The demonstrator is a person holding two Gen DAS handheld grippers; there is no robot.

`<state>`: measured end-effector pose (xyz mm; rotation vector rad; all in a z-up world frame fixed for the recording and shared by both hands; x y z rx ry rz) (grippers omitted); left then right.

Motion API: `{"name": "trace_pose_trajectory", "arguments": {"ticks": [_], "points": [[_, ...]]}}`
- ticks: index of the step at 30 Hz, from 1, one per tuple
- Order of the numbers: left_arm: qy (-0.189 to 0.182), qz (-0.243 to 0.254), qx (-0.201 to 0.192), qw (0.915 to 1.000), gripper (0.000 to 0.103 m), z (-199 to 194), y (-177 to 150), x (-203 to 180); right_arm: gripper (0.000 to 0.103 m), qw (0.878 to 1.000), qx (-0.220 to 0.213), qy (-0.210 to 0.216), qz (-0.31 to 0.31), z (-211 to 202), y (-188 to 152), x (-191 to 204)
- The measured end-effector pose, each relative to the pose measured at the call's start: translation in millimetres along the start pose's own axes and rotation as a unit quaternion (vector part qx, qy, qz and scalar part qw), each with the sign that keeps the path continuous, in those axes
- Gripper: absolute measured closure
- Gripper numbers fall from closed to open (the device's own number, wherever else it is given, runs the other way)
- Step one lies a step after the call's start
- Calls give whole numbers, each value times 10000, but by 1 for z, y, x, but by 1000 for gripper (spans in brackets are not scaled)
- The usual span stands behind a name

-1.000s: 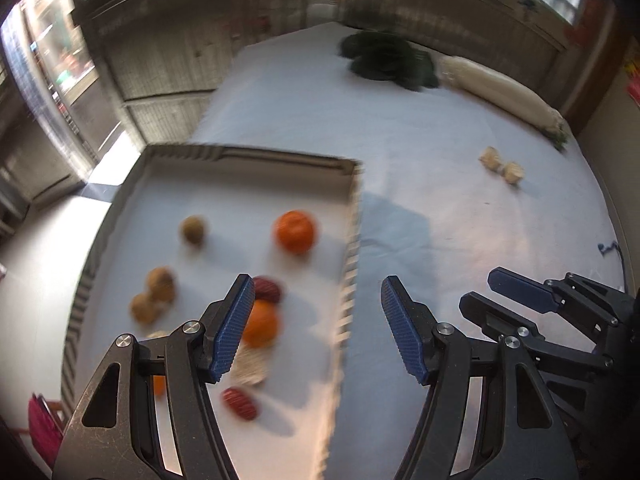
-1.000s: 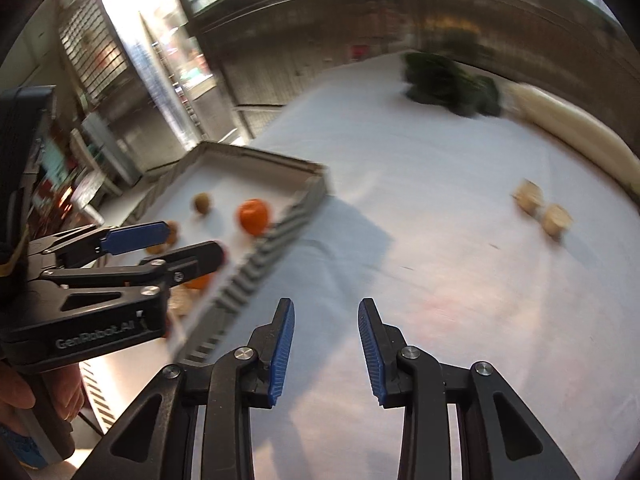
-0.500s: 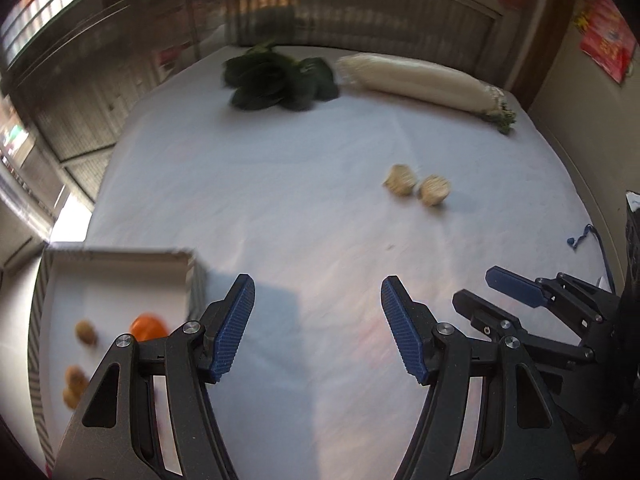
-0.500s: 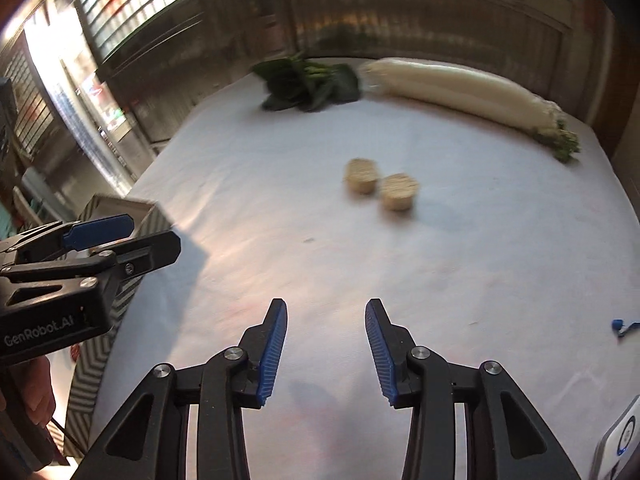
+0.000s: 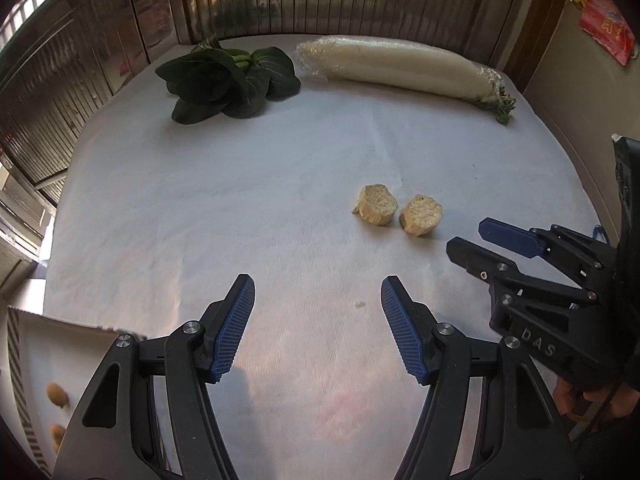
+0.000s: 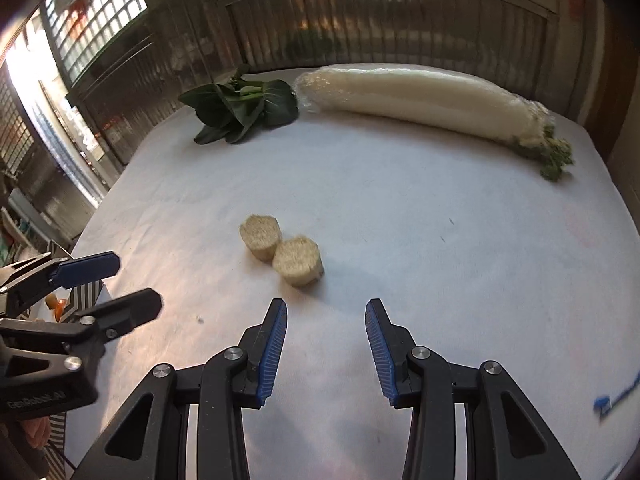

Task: Organize fruits
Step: 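Move both open grippers back toward the last two bread slices, then grasp a bread slice with the right gripper while the left grasps the other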

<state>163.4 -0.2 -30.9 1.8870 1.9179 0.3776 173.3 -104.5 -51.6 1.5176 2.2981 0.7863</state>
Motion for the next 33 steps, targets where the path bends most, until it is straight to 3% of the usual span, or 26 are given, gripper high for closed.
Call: {"name": "trace_pose_trajectory", "arguments": {"ticks": [11, 14, 25, 33], "points": [[6, -48, 12, 10000, 37, 16, 20, 1, 64, 9992, 55, 83, -388, 31, 18, 13], [6, -44, 8, 10000, 37, 20, 24, -1, 73, 9990, 98, 160, -406, 35, 19, 13], [-188, 111, 41, 9998, 37, 38, 35, -32, 73, 9999, 75, -104, 90, 16, 4, -24], [-170, 206, 142, 9995, 37, 62, 40, -49, 73, 9997, 66, -58, 234, 13, -3, -31]]}}
Point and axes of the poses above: each gripper's, at about its wrist camera, not at the fingertips, and z roughly the way its jaws point, x to its left, y to its top, the point moved 10 cm from there along z, roughly the way its jaws point, and after that the axes turned 7 degrees about -z, right-handed, at the moved point
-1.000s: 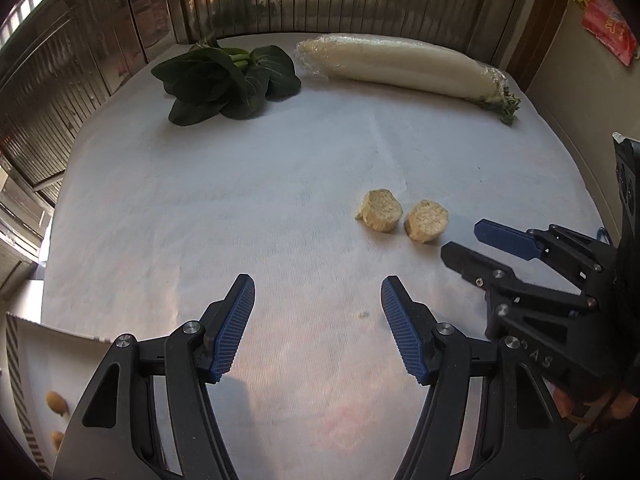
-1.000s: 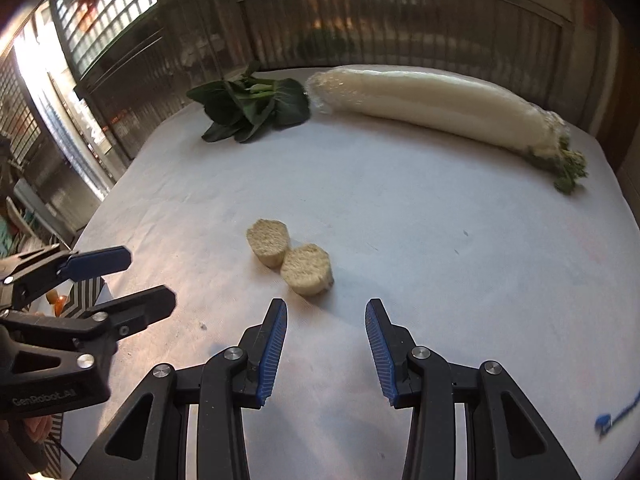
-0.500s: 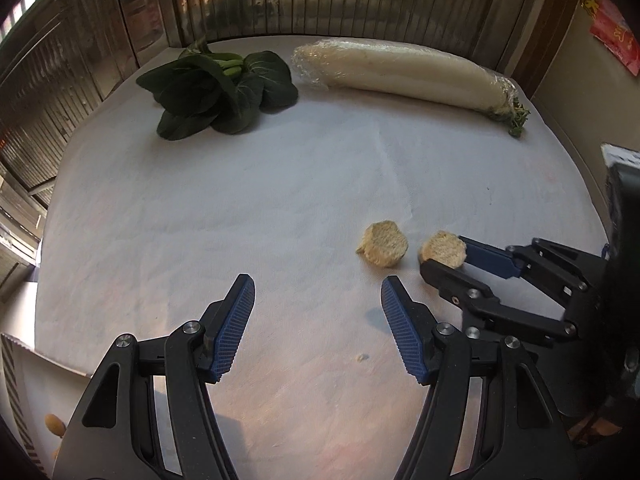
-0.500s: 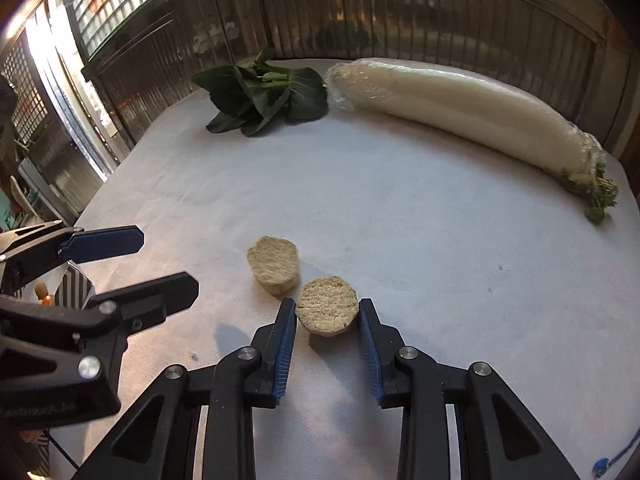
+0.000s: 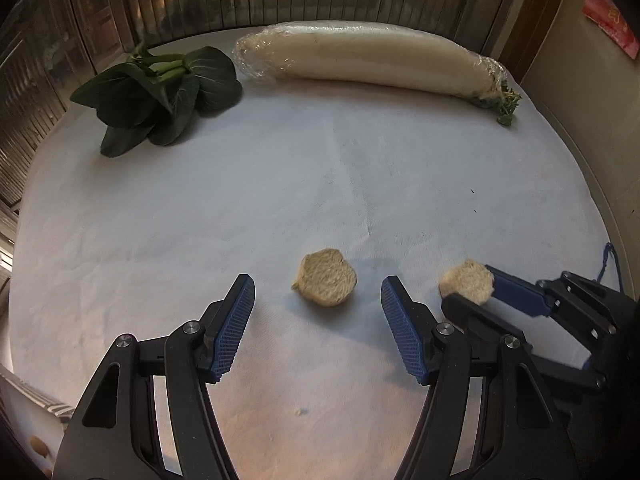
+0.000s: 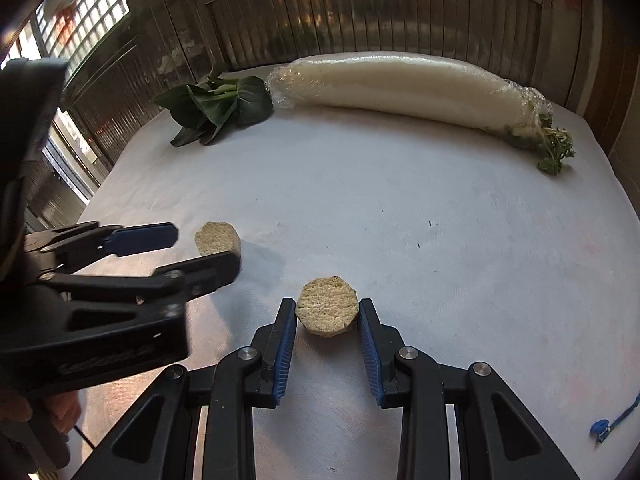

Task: Organize fruits
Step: 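Grasp a bread slice with the right gripper while the left grasps the other, then carry both bread slices in both grippers over the striped box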

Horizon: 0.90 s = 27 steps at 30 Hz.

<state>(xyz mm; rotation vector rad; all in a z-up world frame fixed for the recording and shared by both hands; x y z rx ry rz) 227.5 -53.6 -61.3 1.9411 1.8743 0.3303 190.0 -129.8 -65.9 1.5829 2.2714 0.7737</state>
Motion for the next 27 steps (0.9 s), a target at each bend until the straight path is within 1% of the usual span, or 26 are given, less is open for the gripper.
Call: {"name": "trace_pose_trajectory", "arguments": {"ticks": [1, 3, 4, 5, 10, 16, 23, 27], "points": [[41, 3, -26, 10000, 37, 1, 1, 1, 73, 10000, -5, 8, 5, 0, 0, 0], [41, 4, -22, 10000, 52, 3, 1, 2, 73, 10000, -15, 18, 12, 0, -1, 1], [14, 4, 22, 10000, 65, 4, 0, 2, 73, 10000, -19, 16, 16, 0, 0, 1], [-22, -3, 73, 10000, 70, 6, -2, 2, 73, 10000, -21, 25, 23, 0, 0, 1], [6, 50, 22, 10000, 72, 0, -7, 6, 73, 10000, -48, 57, 57, -4, -1, 5], [25, 98, -51, 9999, 72, -16, -18, 9, 73, 9998, -110, 137, 59, -16, -8, 17], [-3, 39, -75, 10000, 72, -42, -42, 17, 73, 9997, -90, 241, 44, -33, -24, 41], [31, -35, -108, 9999, 72, -61, -57, 28, 73, 9995, -101, 306, 27, -44, -33, 56]]}}
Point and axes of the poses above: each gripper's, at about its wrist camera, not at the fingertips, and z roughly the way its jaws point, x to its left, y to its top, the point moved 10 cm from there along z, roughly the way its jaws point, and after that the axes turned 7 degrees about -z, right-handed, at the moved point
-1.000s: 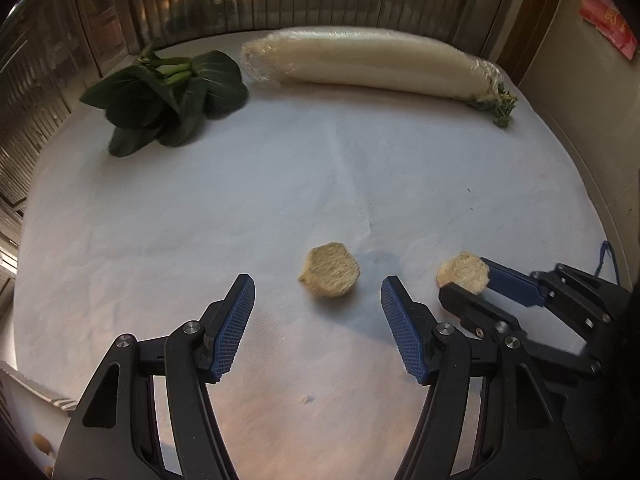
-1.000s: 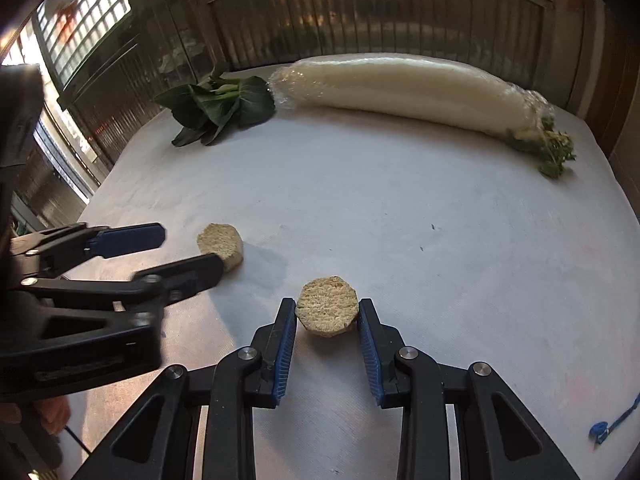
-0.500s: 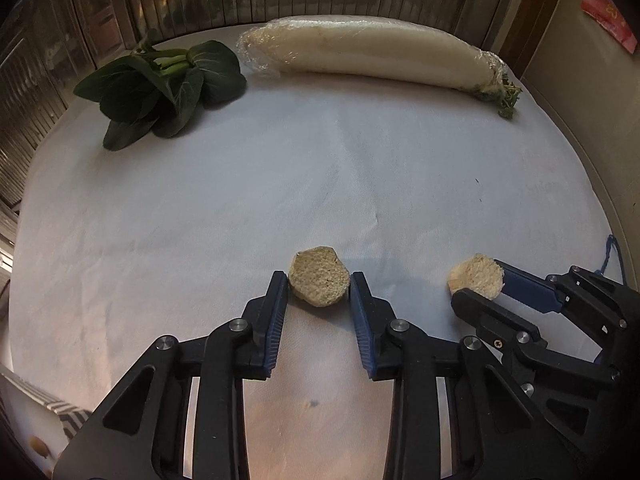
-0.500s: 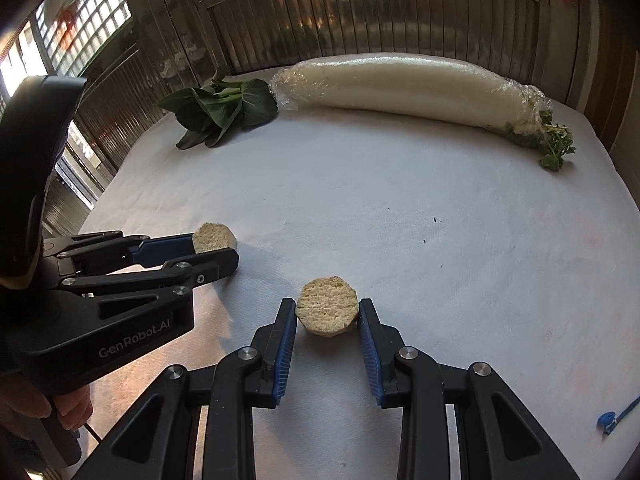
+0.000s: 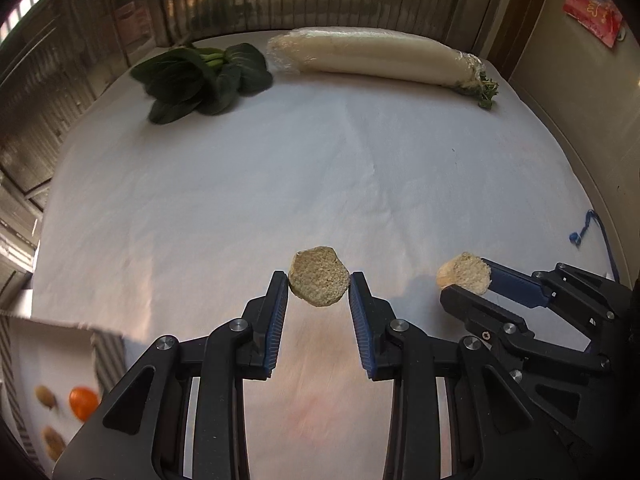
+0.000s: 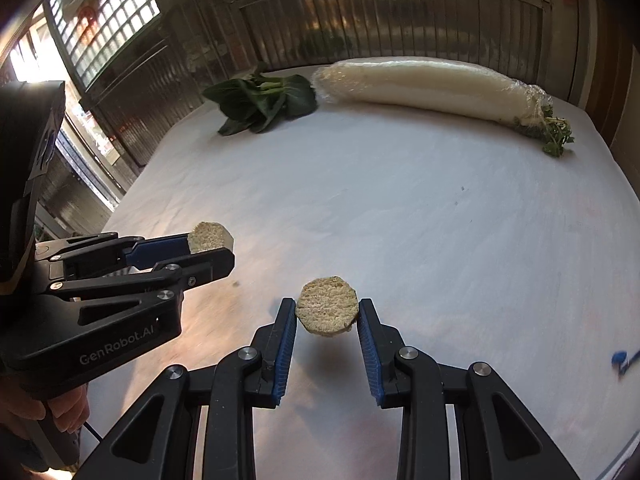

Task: Organize fruits
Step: 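Carry both bread slices in both grippers over the striped box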

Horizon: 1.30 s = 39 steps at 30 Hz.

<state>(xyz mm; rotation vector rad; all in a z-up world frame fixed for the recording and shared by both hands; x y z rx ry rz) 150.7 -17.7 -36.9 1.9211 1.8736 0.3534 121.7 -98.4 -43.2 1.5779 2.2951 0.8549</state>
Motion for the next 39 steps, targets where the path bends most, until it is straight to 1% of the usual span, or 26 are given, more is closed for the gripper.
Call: {"name": "trace_pose_trajectory", "arguments": {"ticks": [5, 10, 20, 29, 35, 39], "points": [[110, -125, -37, 9999, 72, -21, -21, 17, 73, 9999, 54, 77, -100, -9, -13, 23], [221, -297, -62, 9993, 72, -40, -43, 37, 73, 9996, 59, 194, -213, -15, -17, 46], [507, -681, -219, 9961, 72, -80, -77, 88, 73, 9947, 60, 547, -873, -22, -17, 119], [865, -1201, -279, 9886, 72, -109, -108, 149, 73, 9836, 72, 963, -1522, -21, -14, 196], [1073, -1499, -281, 9825, 72, -126, -133, 186, 73, 9722, 120, 1226, -1991, -16, -15, 249], [1232, -1750, -210, 9766, 72, -133, -155, 212, 73, 9633, 184, 1422, -2269, -7, -15, 282]]}}
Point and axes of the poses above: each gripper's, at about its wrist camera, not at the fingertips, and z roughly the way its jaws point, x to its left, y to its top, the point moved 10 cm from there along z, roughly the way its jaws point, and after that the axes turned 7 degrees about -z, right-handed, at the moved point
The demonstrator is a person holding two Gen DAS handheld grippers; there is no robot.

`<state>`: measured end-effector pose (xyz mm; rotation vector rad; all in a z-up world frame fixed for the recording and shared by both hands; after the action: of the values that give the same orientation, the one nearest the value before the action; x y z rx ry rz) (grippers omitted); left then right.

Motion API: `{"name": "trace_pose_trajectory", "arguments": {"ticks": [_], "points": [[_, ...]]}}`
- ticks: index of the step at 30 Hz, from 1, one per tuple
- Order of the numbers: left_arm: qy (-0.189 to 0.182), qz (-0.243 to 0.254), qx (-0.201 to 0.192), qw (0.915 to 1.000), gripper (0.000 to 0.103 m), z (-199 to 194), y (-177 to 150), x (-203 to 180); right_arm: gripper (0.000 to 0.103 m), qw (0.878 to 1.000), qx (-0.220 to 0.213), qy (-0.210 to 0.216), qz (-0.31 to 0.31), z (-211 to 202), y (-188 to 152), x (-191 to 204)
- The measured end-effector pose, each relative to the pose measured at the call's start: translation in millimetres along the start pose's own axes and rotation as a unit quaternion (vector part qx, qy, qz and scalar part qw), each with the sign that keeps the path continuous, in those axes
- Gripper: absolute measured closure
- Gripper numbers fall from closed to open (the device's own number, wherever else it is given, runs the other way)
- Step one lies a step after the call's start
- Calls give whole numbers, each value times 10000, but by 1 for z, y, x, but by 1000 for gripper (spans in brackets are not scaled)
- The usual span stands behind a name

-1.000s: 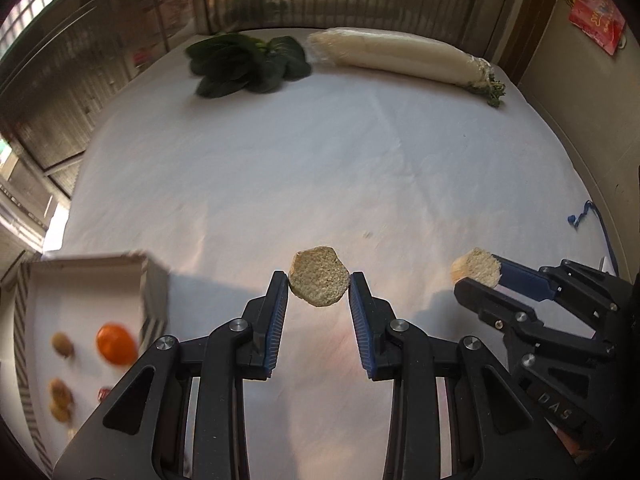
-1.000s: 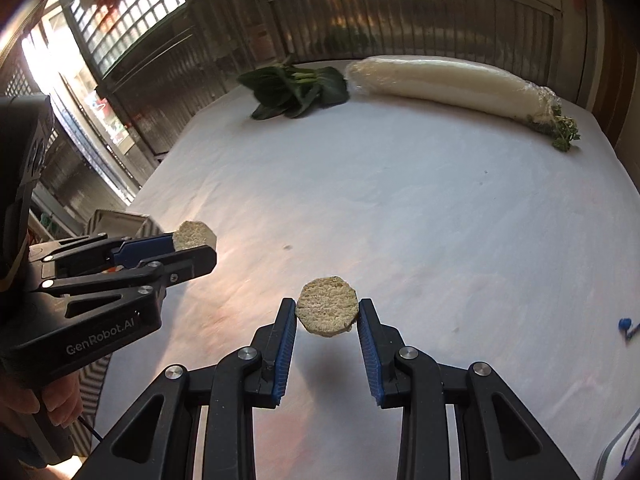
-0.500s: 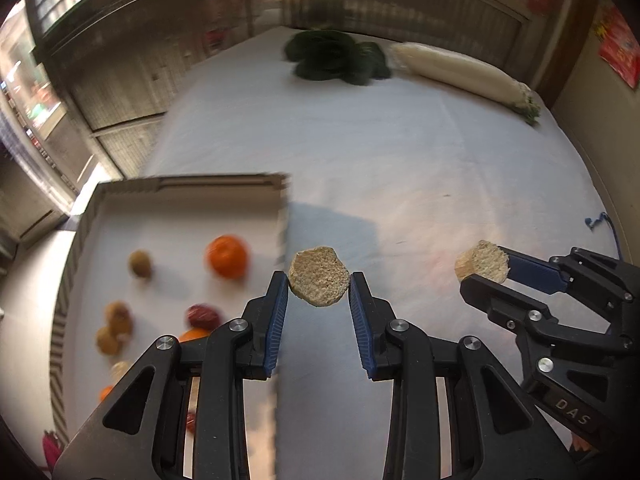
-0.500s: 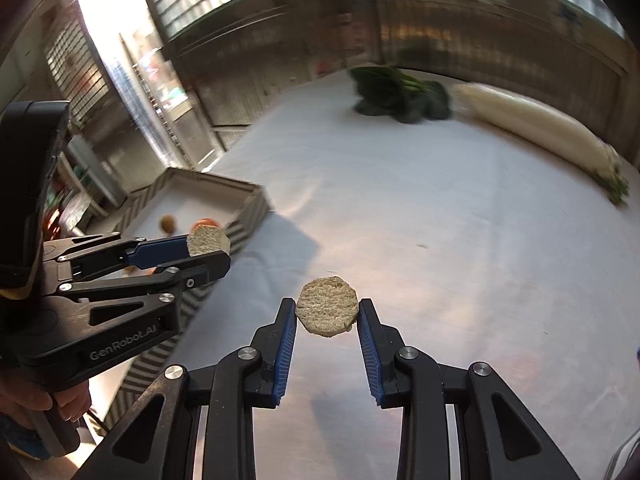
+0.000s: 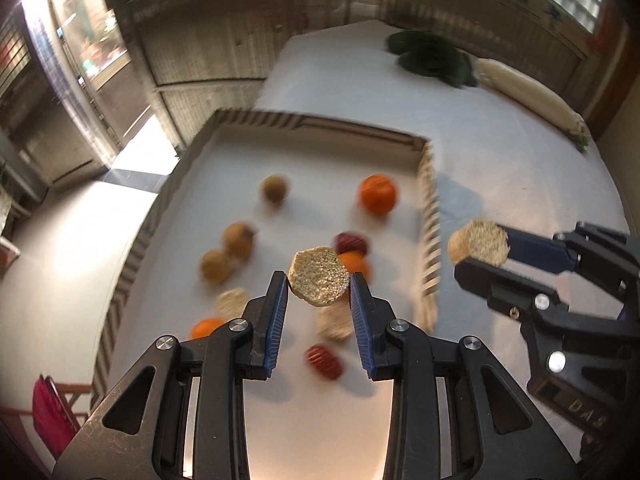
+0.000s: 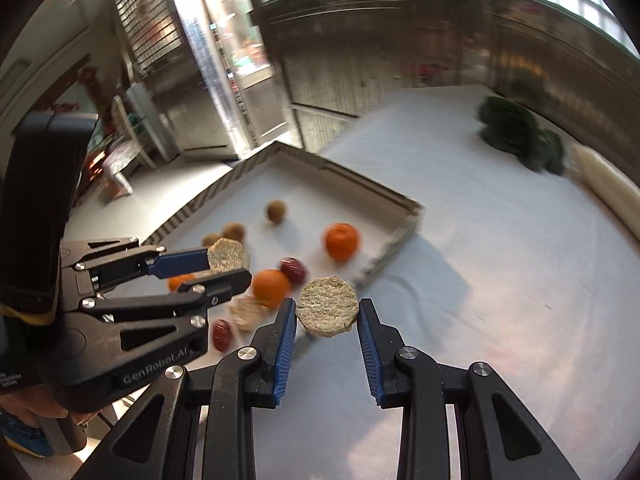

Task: Organize fruits
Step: 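Carry both bread slices in both grippers over the striped box, then open both grippers to drop the bread slices into the box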

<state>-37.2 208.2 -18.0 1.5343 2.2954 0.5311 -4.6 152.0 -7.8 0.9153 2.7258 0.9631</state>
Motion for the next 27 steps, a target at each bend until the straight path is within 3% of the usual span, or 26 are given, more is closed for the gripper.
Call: {"name": "trace_pose_trajectory", "arguments": {"ticks": [8, 19, 27], "points": [[233, -381, 135, 9989, 72, 4, -17, 41, 73, 9987, 158, 325, -349, 38, 25, 30], [301, -468, 187, 9983, 72, 14, -17, 48, 73, 9947, 657, 447, -645, 104, 42, 40], [382, -445, 159, 9982, 72, 15, -15, 46, 72, 9939, 788, 439, -629, 125, 42, 37]]}}
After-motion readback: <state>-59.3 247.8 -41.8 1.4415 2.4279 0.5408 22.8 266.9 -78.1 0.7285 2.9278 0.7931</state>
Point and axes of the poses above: each gripper's, at about its wrist camera, not at the fingertips, and z roughly the way its jaws point, x to its left, y to its top, the point moved 10 cm from there along z, roughly the way its jaws point, and after that the axes turned 7 degrees about -z, right-handed, at the moved point
